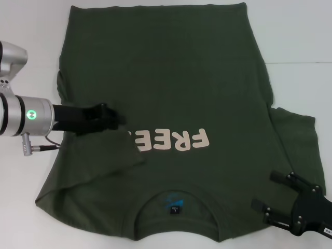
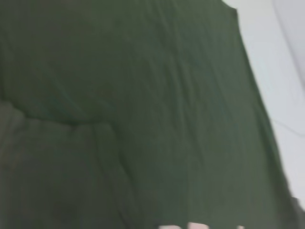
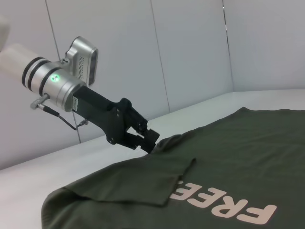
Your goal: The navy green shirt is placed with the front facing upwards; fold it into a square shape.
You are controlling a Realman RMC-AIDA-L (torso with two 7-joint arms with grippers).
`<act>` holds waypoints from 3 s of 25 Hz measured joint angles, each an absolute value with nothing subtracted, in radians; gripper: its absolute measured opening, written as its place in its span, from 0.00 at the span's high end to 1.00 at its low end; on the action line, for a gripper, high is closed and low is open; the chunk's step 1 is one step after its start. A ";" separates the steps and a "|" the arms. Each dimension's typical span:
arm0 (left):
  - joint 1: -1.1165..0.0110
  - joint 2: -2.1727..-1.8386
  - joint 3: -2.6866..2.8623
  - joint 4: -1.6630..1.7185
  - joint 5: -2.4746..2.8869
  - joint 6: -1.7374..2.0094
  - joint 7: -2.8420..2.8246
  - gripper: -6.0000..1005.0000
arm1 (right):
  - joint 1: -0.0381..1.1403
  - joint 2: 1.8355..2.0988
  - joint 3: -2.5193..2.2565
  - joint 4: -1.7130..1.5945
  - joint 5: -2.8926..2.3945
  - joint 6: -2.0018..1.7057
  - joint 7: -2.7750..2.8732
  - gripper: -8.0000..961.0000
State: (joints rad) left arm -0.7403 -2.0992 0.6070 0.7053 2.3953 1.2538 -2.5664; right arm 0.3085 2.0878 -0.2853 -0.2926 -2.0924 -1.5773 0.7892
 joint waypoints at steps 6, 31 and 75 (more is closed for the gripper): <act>-0.732 -2.077 0.606 0.674 2.292 1.301 -2.489 0.73 | 0.309 2.089 -0.283 -0.293 -2.092 -1.577 0.789 0.03; -0.405 -2.082 0.302 0.886 2.073 1.834 -1.841 0.37 | 0.460 1.908 -0.352 -0.820 -2.155 -1.818 2.227 0.03; -0.376 -2.098 0.342 0.931 2.263 1.987 -1.540 0.15 | 0.708 1.837 -0.546 -0.608 -2.588 -1.312 2.690 0.03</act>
State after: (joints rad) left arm -0.3756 -2.0983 0.3422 0.9313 2.2627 1.9868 -1.5396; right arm 0.7083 1.8371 -0.5458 -0.6085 -2.5877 -1.3124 2.6901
